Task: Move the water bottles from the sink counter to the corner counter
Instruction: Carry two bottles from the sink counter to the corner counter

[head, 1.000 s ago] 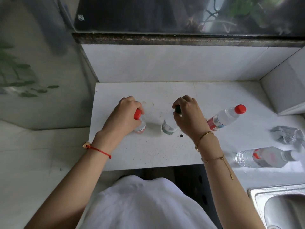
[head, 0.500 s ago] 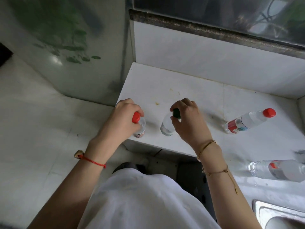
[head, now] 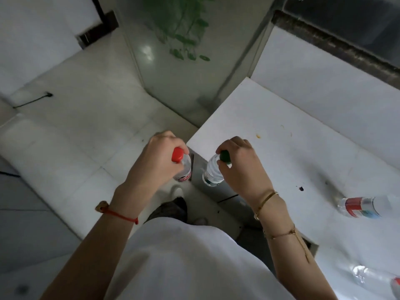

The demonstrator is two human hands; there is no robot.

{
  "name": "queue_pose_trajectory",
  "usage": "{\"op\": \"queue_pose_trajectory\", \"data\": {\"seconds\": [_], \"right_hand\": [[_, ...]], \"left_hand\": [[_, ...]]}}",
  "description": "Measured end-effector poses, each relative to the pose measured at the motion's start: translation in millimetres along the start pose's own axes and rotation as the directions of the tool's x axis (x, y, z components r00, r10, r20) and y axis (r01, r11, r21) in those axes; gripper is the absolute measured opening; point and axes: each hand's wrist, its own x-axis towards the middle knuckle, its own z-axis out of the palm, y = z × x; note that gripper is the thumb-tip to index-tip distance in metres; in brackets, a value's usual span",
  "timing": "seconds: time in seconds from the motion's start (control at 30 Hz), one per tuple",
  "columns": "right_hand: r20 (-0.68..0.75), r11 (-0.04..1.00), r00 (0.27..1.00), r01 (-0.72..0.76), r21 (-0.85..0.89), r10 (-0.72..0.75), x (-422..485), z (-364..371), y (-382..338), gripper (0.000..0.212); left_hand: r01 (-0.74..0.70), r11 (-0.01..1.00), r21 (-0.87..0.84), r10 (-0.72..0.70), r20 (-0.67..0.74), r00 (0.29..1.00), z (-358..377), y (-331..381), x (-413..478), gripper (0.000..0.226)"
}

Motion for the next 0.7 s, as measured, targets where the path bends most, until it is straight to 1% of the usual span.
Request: {"op": "queue_pose_trajectory", "data": {"seconds": [0.17,0.3,0.4,0.5,0.57,0.7], "right_hand": [[0.094,0.989,0.985,0.146,-0.016,-0.144,22,18,-33,0.020],[0.164,0.969,0.956,0.248,-0.012,-0.242,48,38,-64,0.018],[0.214,0.954,0.932,0.300,-0.002,-0.293,72,55,-92,0.019],[0.249,0.937,0.906,0.349,0.023,-0.344,98,72,-124,0.019],[0.270,0.926,0.888,0.376,0.040,-0.372,116,84,-147,0.021],[0.273,0.893,0.853,0.445,0.064,-0.445,151,109,-193,0.021]], "left_hand": [[0.136,0.990,-0.020,-0.137,-0.073,0.988,-20,-30,-19,0.025],[0.210,0.977,-0.029,-0.212,-0.125,0.969,-42,-59,-28,0.019],[0.287,0.956,-0.065,-0.294,-0.157,0.943,-61,-84,-31,0.026],[0.351,0.931,-0.098,-0.363,-0.182,0.914,-81,-113,-31,0.033],[0.374,0.919,-0.123,-0.392,-0.209,0.896,-96,-134,-30,0.031],[0.422,0.901,-0.104,-0.434,-0.257,0.863,-124,-178,-28,0.027]]}}
